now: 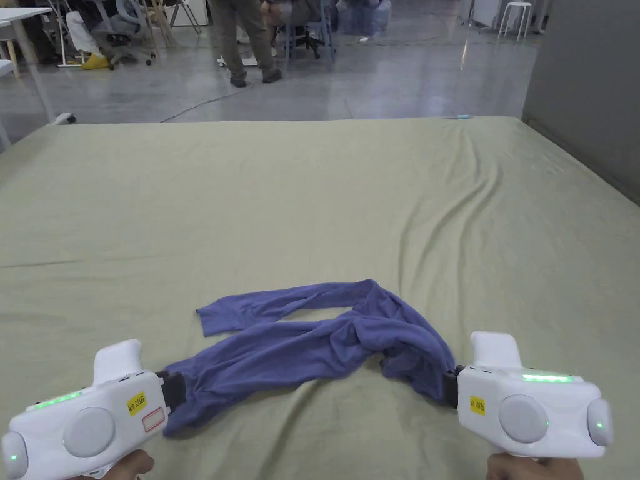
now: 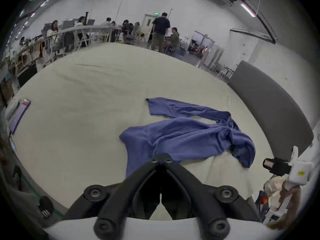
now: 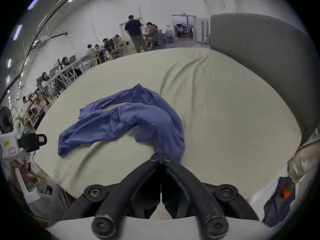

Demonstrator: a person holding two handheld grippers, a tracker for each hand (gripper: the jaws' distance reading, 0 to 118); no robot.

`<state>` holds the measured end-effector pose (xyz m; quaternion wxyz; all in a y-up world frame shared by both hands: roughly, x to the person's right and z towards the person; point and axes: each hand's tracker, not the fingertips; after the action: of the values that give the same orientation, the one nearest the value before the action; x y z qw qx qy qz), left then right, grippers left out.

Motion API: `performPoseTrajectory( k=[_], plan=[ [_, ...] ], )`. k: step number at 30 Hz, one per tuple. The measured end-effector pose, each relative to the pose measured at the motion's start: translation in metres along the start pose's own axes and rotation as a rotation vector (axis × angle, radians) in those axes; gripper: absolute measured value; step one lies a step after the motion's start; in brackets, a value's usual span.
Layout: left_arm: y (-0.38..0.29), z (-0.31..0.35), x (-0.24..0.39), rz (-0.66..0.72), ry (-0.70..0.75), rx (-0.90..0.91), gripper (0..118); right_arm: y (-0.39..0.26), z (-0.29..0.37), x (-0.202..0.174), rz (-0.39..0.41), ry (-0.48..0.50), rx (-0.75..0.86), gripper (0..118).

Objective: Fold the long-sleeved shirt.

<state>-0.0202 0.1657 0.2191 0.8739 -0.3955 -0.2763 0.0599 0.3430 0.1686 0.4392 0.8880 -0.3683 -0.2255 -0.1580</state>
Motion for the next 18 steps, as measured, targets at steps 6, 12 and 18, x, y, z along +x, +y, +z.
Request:
performPoseTrajectory(
  k=[6, 12, 18],
  plan=[
    [-0.014, -0.041, -0.015, -0.021, 0.149, -0.172, 102, 0.009, 0.003, 0.004, -0.012, -0.001, 0.005, 0],
    [-0.025, -0.074, -0.023, -0.028, 0.193, -0.245, 58, 0.009, 0.0, 0.011, -0.016, -0.024, -0.002, 0],
    [-0.02, -0.04, -0.021, 0.001, 0.092, -0.113, 0, 0.02, -0.001, 0.013, 0.015, -0.042, -0.007, 0]
  ],
)
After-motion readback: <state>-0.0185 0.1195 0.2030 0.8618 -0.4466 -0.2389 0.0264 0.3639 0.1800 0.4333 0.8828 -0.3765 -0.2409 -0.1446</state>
